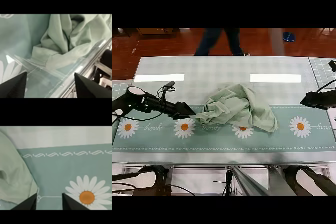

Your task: Fold the shirts.

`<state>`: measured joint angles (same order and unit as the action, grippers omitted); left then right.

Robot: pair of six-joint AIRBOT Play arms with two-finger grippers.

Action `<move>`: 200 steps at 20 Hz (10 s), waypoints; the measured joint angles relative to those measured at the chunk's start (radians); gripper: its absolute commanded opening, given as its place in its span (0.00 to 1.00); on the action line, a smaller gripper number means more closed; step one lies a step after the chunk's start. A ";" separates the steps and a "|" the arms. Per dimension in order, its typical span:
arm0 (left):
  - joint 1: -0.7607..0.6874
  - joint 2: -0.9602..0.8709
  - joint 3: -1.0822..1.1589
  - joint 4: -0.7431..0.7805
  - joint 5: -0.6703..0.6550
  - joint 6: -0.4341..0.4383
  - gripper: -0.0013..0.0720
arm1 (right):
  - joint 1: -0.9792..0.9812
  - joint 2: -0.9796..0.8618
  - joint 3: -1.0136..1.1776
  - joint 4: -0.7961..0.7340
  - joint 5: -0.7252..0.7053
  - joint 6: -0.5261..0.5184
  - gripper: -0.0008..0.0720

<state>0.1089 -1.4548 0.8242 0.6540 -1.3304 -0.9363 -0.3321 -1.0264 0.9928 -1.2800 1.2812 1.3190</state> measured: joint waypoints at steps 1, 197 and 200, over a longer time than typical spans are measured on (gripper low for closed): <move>-0.003 -0.014 0.000 -0.002 0.000 0.002 1.00 | 0.000 0.000 -0.002 0.006 -0.003 0.000 0.56; 0.046 0.864 1.184 0.544 -0.031 -0.544 0.06 | 0.052 0.318 1.040 0.110 0.178 0.313 0.04; 0.046 0.881 1.214 0.559 -0.139 -0.601 0.06 | 0.049 0.319 1.092 0.067 0.385 0.317 0.04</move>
<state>0.1547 -0.5735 2.0380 1.2133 -1.4696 -1.5372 -0.2829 -0.7074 2.0846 -1.2133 1.6657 1.6363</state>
